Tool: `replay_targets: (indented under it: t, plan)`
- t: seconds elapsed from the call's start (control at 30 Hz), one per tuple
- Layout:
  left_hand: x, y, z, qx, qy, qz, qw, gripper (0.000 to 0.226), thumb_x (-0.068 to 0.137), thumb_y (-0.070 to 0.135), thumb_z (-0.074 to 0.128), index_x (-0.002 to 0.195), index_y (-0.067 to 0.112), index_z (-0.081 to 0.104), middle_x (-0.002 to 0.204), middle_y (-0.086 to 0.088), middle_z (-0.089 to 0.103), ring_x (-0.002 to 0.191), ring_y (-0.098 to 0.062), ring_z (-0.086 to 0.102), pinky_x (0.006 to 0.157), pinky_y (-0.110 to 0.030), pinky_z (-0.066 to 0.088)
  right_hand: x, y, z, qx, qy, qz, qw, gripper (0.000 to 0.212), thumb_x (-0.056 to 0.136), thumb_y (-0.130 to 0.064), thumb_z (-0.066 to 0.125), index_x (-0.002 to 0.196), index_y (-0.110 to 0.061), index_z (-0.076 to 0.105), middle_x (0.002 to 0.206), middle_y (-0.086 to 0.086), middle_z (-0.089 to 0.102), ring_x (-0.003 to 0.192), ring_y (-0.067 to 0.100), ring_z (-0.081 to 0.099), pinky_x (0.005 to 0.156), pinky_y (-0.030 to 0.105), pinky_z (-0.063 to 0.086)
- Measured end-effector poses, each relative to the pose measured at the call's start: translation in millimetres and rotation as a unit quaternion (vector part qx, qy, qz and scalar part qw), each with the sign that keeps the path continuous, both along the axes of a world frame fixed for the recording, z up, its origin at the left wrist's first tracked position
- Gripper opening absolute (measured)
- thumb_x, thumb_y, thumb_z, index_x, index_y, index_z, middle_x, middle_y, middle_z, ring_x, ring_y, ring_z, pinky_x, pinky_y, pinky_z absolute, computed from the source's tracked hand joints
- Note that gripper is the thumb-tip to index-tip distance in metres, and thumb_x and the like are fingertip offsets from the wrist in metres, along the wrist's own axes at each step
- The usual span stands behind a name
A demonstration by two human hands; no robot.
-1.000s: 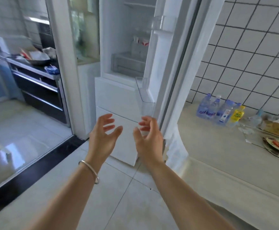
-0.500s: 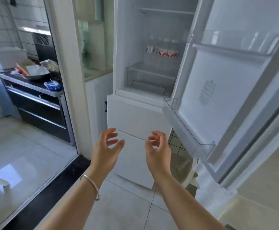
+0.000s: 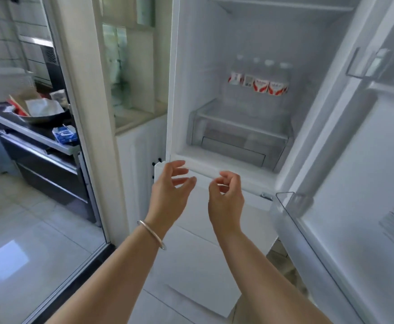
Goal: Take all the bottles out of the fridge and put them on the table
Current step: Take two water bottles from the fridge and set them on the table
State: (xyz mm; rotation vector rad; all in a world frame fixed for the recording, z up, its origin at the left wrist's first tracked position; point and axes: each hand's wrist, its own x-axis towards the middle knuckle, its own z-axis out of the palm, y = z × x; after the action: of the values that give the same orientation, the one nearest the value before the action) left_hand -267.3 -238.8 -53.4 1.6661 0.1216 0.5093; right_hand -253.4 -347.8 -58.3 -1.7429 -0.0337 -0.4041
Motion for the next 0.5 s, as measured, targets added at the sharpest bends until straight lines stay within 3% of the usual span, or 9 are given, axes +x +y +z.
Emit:
replay_targets:
  t: [0.2, 0.33, 0.5]
  plan:
    - [90, 11, 4, -0.007, -0.016, -0.020, 1.000, 0.030, 0.087, 0.012, 0.064, 0.109, 0.027, 0.052, 0.096, 0.013, 0.061, 0.085, -0.004, 0.061, 0.058, -0.004, 0.044, 82, 10, -3, 0.034, 0.011, -0.036, 0.999, 0.025, 0.087, -0.013, 0.054, 0.108, -0.024, 0.046, 0.093, -0.007, 0.057, 0.080, 0.004, 0.055, 0.060, 0.001, 0.038]
    - [155, 12, 4, -0.006, -0.032, -0.052, 0.998, 0.030, 0.086, 0.007, 0.062, 0.107, 0.027, 0.054, 0.095, 0.011, 0.063, 0.084, -0.004, 0.061, 0.064, -0.003, 0.043, 145, 14, -1, 0.048, -0.005, -0.073, 0.996, 0.024, 0.087, -0.013, 0.055, 0.106, -0.025, 0.049, 0.093, -0.007, 0.058, 0.079, 0.001, 0.055, 0.063, 0.003, 0.039]
    - [253, 15, 12, 0.000, -0.040, -0.130, 0.991, 0.038, 0.082, 0.007, 0.063, 0.095, 0.041, 0.053, 0.094, 0.011, 0.064, 0.079, -0.001, 0.061, 0.072, -0.013, 0.046, 222, 9, 8, 0.048, -0.040, -0.155, 0.986, 0.021, 0.088, -0.011, 0.055, 0.104, -0.024, 0.050, 0.088, -0.013, 0.056, 0.078, -0.001, 0.055, 0.064, 0.002, 0.038]
